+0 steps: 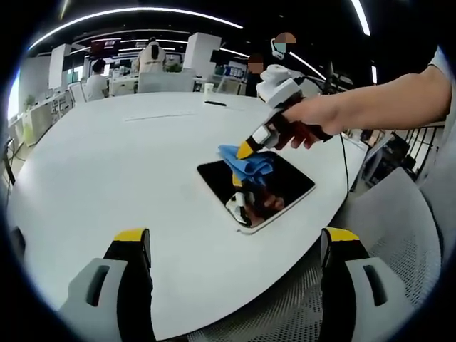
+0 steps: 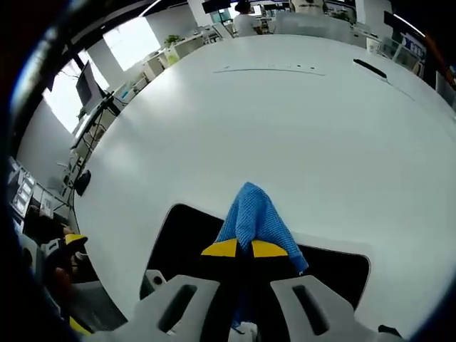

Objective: Wipe the mirror surface with the cleaning cloth until all visible marks leave the cleaned area.

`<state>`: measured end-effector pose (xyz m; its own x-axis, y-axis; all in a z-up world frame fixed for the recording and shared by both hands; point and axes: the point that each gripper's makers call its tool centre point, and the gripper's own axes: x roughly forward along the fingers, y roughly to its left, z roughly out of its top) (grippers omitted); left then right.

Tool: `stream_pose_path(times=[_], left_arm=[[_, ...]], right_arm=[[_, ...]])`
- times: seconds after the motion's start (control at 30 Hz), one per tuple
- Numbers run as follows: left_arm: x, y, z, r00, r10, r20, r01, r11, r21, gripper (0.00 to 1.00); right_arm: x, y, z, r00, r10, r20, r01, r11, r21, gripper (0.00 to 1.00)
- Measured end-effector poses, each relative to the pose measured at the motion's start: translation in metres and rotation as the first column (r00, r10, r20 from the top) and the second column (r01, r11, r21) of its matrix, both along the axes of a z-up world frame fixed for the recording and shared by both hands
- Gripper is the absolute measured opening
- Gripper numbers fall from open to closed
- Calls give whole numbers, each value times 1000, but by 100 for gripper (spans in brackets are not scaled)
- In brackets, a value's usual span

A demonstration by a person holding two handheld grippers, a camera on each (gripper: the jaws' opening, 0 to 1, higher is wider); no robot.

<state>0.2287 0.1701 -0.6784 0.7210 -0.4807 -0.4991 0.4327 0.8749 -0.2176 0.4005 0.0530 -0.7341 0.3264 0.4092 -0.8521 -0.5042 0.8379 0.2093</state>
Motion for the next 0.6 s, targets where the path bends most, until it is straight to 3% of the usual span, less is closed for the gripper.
stream_pose_path(times=[0.6], left_arm=[[1,1,-4,1000,-6,-9,6,1000,8,99]], right_arm=[[6,-8,-4,1000,-1,-3,1,1000,5,0]])
